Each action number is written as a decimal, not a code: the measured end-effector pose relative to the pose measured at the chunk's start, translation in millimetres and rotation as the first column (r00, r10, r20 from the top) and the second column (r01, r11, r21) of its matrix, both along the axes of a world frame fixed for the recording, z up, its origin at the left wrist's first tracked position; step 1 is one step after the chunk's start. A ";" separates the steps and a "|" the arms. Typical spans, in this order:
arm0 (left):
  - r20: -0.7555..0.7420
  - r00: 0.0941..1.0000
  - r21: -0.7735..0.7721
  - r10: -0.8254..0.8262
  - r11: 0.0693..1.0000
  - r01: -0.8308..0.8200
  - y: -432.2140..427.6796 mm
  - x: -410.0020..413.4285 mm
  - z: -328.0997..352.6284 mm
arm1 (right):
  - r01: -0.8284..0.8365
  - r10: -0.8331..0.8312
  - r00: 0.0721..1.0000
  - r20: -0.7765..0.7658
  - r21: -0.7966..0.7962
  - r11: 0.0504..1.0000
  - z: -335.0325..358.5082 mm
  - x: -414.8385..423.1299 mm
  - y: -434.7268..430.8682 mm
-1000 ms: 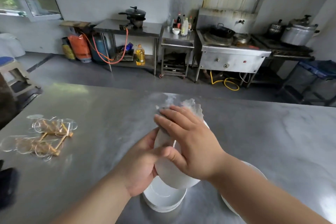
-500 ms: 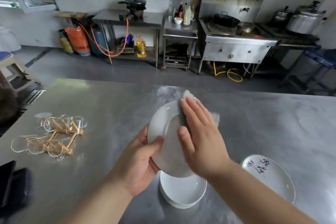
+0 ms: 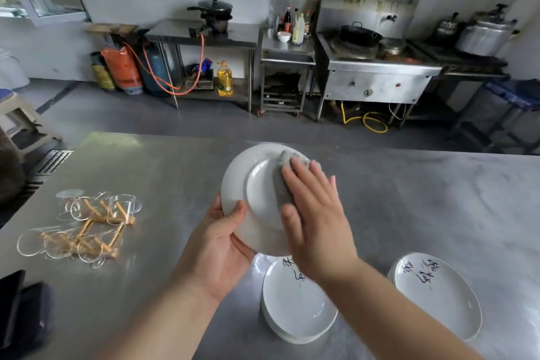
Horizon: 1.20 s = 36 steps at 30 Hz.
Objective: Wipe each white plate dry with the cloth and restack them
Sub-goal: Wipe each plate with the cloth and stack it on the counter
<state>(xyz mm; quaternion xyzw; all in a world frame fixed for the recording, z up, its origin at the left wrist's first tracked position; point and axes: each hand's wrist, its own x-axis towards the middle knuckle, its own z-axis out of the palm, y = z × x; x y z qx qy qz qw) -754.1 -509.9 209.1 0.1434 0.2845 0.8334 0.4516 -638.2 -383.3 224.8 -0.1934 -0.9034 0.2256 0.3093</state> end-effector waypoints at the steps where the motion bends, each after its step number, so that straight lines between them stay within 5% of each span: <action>1: -0.012 1.000 0.010 0.003 1.000 -0.003 1.9 -2.1 4.0 | 0.010 -0.011 1.000 -0.022 -0.062 0.998 6.0 -1.7 9.4; 8: 0.070 0.997 0.007 0.038 0.999 -0.038 14.7 5.2 8.0 | 0.091 -0.121 0.981 -0.152 -0.191 0.977 -22.2 0.3 -60.9; 15: -0.059 0.992 -0.006 -0.111 0.994 0.111 13.9 5.3 19.4 | 0.071 -0.211 0.914 -0.346 -0.376 0.924 10.6 1.1 11.7; 21: -0.013 0.991 -0.151 -0.135 0.980 0.131 14.1 -8.1 32.5 | -0.064 -0.002 0.975 -0.224 -0.286 0.956 21.6 12.9 38.6; 29: 0.117 0.980 -0.114 -0.161 0.978 0.174 30.2 16.2 9.0 | 0.181 -0.208 0.977 -0.043 -0.342 0.922 -14.9 8.9 -40.1; 36: 0.003 0.989 -0.090 -0.148 0.985 0.148 44.7 30.6 17.3 | 0.209 -0.365 0.902 -0.230 -0.508 0.836 7.4 20.2 24.0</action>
